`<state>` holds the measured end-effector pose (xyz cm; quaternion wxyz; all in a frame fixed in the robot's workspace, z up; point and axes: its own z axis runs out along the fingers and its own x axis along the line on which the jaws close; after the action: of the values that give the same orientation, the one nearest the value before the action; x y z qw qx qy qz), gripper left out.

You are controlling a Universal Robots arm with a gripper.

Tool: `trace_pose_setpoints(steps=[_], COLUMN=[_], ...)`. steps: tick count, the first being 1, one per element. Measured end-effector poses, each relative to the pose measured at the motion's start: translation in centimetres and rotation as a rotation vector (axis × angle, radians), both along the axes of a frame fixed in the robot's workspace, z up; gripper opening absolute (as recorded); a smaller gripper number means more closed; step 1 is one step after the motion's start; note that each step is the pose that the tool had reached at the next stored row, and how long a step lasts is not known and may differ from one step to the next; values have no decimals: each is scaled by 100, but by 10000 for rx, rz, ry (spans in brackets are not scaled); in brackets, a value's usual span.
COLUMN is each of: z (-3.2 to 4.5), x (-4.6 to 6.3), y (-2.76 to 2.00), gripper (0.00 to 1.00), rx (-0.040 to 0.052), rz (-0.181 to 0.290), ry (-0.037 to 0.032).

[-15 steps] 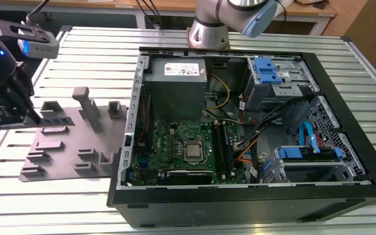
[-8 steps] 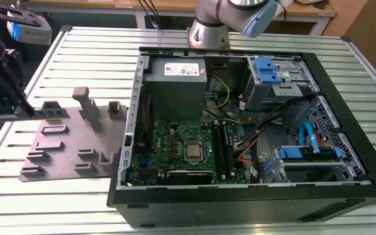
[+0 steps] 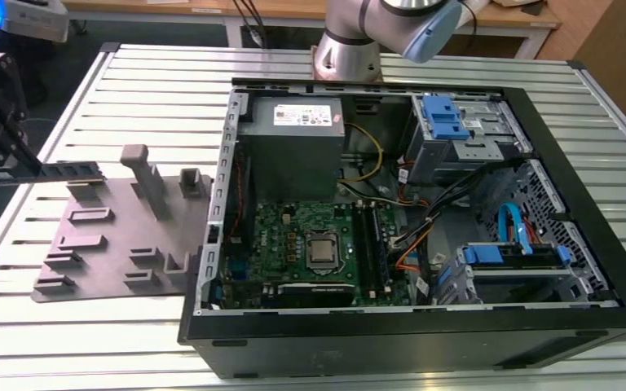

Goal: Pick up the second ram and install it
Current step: 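Pick up the second ram and move it above second insertion slot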

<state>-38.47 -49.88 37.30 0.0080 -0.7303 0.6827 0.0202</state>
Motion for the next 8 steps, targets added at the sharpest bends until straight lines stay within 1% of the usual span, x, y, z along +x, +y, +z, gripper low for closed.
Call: trace_pose_setpoints(steps=[2,3,8], z=[36,40,42], x=[0,0,1], y=[0,0,0], gripper=[11,11,11], rx=[11,24,33], rz=[0,0,0], ry=[0,-2,0])
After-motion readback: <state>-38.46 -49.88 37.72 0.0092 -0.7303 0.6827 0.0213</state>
